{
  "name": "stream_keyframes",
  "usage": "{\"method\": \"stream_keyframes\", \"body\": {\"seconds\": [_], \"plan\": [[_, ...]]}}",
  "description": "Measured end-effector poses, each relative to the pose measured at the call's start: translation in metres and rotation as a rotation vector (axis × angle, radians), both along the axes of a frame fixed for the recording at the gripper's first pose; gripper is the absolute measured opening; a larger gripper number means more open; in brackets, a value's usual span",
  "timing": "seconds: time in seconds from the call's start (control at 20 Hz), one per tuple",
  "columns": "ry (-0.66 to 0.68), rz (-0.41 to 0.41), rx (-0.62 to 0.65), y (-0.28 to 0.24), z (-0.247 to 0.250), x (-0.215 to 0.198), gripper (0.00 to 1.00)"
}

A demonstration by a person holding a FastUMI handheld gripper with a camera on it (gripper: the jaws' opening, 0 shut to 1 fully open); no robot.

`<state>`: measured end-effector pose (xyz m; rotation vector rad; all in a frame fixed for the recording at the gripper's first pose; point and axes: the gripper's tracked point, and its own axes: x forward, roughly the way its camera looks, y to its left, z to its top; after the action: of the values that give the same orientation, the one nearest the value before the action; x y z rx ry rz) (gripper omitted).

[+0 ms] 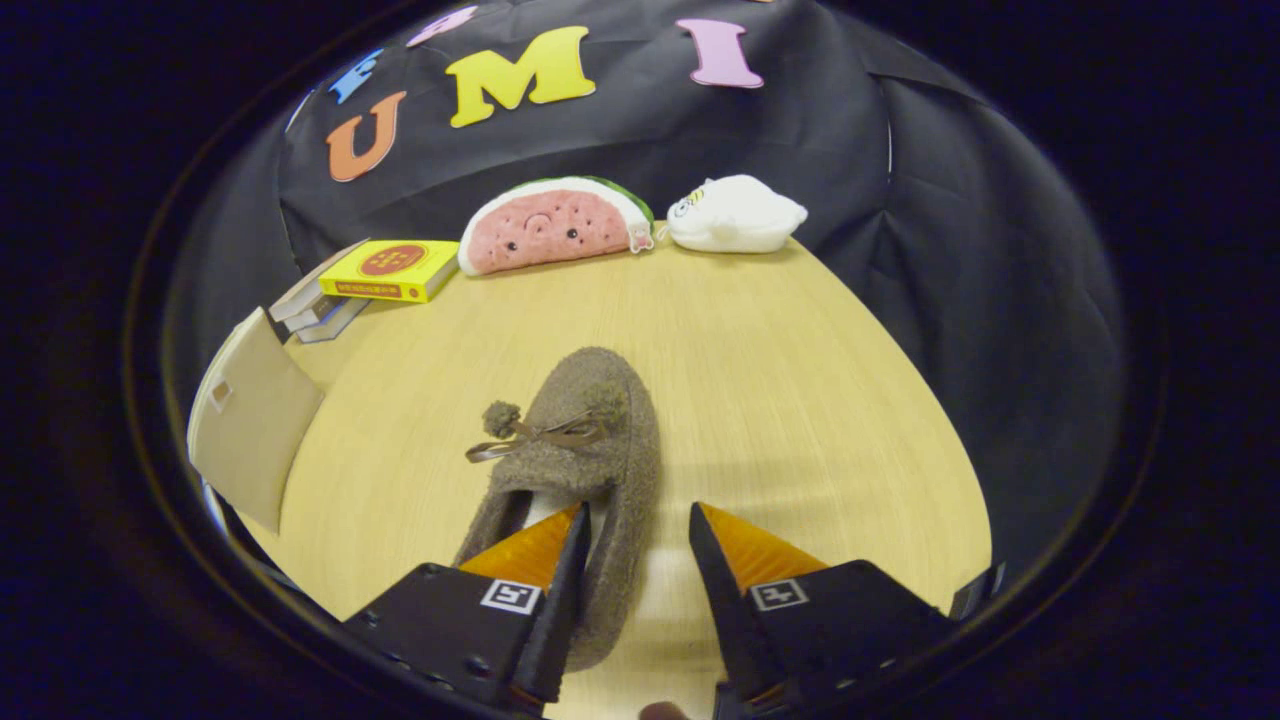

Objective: Open the storage box then place both shoes into the box .Put the left shoe in first, then the right shoe, with the right side of both shoes facing outward in a uniform manner.

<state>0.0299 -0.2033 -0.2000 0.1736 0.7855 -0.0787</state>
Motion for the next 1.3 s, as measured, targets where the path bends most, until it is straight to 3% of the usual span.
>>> {"method": "stream_keyframes", "body": {"seconds": [0.1,0.15,0.2,0.7,1.0,1.3], "plan": [[0.005,-0.005,0.022,0.004,0.002,-0.002,0.32],[0.006,-0.023,-0.016,-0.005,0.000,0.001,0.26],[0.002,-0.028,-0.010,-0.007,0.003,0.004,0.01],[-0.008,-0.104,0.222,0.024,0.022,-0.011,0.00],[-0.107,-0.095,0.206,0.074,0.087,-0.010,0.00],[-0.194,-0.025,0.246,0.174,0.173,0.002,0.00]]}}
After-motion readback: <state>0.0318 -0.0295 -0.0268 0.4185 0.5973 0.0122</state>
